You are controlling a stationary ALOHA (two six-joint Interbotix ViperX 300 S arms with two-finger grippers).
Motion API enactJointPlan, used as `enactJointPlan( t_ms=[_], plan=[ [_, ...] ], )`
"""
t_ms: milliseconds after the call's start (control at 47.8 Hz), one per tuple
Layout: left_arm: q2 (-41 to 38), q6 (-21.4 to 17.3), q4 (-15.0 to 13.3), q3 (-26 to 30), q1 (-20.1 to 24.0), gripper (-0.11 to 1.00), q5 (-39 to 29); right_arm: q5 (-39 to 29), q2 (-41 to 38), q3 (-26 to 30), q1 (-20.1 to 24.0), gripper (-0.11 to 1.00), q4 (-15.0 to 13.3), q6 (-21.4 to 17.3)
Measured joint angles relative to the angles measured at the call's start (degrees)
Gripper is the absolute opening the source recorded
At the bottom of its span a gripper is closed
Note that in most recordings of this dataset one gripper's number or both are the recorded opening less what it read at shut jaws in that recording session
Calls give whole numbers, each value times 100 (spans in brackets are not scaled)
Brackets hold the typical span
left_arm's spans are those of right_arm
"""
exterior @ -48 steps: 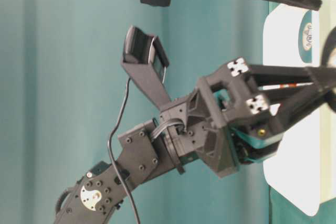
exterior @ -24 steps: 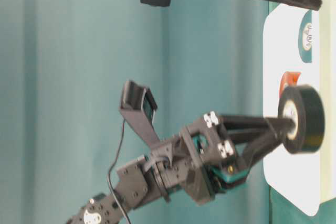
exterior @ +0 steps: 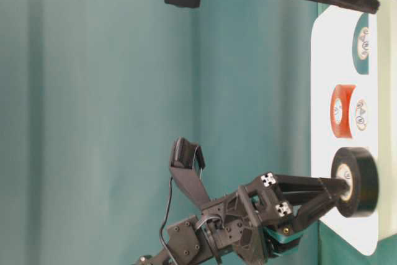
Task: Put the tape alternately from left to right into the white case.
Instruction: 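Carry the black roll into the case's left slot and release it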
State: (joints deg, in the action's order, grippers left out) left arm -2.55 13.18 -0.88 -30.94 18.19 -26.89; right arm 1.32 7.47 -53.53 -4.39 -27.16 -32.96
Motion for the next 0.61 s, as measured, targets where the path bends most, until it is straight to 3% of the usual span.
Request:
enactJointPlan(
  t_ms=[293, 607],
  plan=[
    [35, -299, 0, -26, 580, -4, 185, 9, 0, 0, 0, 71, 0, 0],
    [-123, -721, -9, -88, 765, -4, 220, 9, 0, 0, 0, 71, 0, -9]
  ],
)
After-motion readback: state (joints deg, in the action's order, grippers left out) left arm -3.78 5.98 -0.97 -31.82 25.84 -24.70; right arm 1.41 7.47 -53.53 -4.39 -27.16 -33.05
